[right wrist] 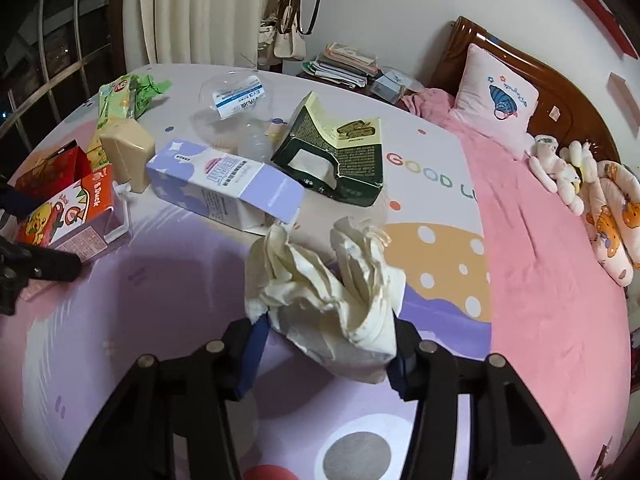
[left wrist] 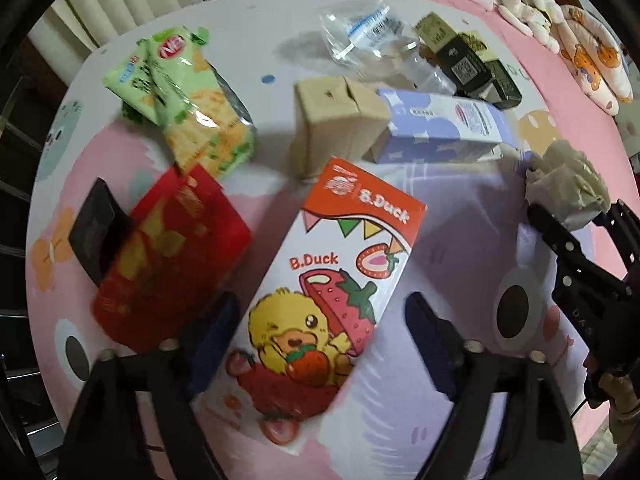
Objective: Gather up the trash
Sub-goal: 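Grasp the B.Duck drink carton with the left tool while the right tool grasps the white tissue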
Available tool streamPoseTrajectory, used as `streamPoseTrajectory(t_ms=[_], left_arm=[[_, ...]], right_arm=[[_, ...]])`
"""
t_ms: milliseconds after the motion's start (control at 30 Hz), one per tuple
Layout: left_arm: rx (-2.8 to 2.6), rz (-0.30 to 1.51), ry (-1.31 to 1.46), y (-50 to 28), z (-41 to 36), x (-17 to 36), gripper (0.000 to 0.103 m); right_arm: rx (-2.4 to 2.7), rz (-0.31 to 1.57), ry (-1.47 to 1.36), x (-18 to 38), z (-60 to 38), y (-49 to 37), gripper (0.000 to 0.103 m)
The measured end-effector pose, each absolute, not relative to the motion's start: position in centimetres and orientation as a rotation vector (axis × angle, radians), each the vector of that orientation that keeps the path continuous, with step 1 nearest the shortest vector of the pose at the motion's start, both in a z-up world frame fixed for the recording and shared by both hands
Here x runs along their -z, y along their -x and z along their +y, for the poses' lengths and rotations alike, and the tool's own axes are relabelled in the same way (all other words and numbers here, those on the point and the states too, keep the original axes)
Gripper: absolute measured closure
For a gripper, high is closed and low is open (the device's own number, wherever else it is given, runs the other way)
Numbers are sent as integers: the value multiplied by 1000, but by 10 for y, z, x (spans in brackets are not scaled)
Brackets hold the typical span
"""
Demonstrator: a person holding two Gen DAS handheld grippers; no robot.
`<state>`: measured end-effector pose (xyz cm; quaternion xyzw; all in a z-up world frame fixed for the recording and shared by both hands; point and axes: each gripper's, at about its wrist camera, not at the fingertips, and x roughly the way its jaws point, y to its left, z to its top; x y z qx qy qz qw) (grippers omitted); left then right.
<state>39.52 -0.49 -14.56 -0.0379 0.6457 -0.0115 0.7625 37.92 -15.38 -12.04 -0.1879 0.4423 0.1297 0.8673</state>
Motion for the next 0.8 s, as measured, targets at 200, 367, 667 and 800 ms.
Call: streamPoseTrajectory(t_ms=[200,367,667,800], left_arm=[[20,1399,117,-385,-21,146,50],[12,1343,100,-369,-40,130,50],[-9,1213,53,-325,-55,81,50],[-15,1169,44,-303,-48,63,50]], right_arm=[[-280,933,342,117,-163,-379,61],[-348,1001,103,104,-188,-384,65],[-441,1054,-137,77,-205,-354,67],[-464,1052,-154,64,-201,-328,67]])
